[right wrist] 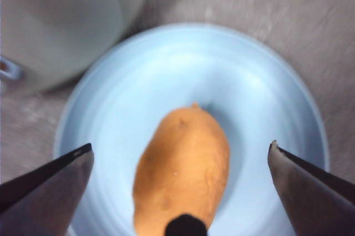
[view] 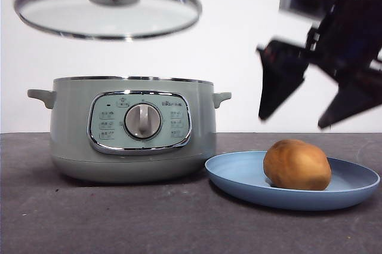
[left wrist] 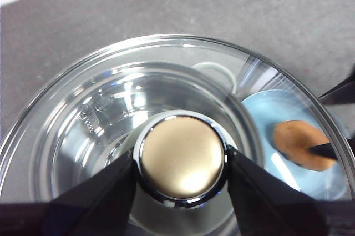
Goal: Take the potato out from the steamer,put the potato on the plate,close the lid
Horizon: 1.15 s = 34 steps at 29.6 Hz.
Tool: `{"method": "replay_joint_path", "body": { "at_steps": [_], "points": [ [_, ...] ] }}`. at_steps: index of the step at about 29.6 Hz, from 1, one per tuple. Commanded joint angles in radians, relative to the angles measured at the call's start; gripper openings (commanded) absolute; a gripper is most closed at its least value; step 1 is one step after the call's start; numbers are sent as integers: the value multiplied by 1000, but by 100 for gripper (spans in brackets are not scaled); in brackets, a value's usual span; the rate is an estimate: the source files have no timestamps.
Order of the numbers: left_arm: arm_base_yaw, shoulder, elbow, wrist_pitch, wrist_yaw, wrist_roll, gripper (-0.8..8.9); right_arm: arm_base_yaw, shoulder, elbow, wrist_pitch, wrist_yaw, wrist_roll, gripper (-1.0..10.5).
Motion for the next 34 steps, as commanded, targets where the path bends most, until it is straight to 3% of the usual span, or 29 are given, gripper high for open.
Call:
{"method": "replay_joint_path", "body": {
  "at_steps": [1,11,13,28,30,33,34],
  "points": [
    [-3,42,14,73,-12,19,-9,0,-80,2,-14,4,6,599],
    [-3,196,14,198,-11,42,-9,0,-457,6,-82,7,6,597],
    [-3,219,14,198,-12,42,-9,0,-499,19,-101,39,6,597],
    [-22,286,14,193,-15,42,-9,0,-529,31,-112,55,5,596],
    [-22,286,14,172,-14,42,36,0,-529,31,-112,55,5,596],
    [-22,286,14,141,-69,42,421,0,-529,31,-113,55,5,596],
    [-22,286,14,135,-73,42,464,0,-529,31,-115,55,5,596]
  ]
}}
